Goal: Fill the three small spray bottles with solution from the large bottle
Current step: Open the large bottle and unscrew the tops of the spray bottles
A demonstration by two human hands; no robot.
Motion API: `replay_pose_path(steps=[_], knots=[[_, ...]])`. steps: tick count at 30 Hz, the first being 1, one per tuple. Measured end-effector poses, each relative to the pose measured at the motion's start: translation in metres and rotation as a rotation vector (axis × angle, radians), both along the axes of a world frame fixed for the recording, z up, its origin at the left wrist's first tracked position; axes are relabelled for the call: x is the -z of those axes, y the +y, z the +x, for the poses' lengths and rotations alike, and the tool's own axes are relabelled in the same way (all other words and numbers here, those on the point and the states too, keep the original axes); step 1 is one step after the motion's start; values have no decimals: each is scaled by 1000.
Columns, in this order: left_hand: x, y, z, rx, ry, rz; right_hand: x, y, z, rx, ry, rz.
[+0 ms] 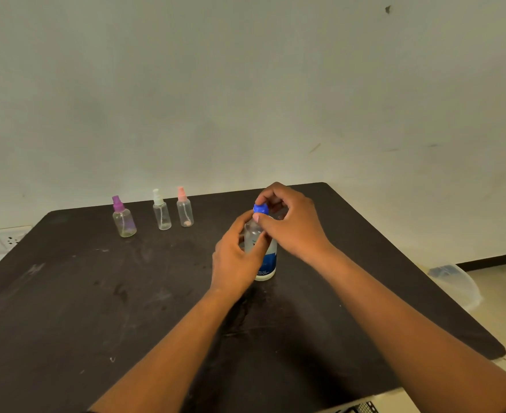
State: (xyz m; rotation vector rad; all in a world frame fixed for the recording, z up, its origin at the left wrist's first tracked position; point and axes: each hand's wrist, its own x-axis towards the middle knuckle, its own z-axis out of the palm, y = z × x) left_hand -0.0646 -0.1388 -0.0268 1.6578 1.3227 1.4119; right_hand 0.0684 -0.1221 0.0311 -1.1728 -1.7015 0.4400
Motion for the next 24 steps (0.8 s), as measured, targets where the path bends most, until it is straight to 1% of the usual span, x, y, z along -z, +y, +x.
replay_pose_path(steps=[4,9,16,20,24], knots=[[2,0,-1,2,-2,-3,1,0,-1,-23,23,-7],[2,2,0,1,10,2,3,0,-5,32,54,32],[3,0,0,-12,4,-5,0,1,-5,9,92,-19],[3,1,0,-9,5,-8,-1,1,-3,40,31,4],[4,-1,-1,4,-18,-6,-6,1,-2,-11,4,-41]])
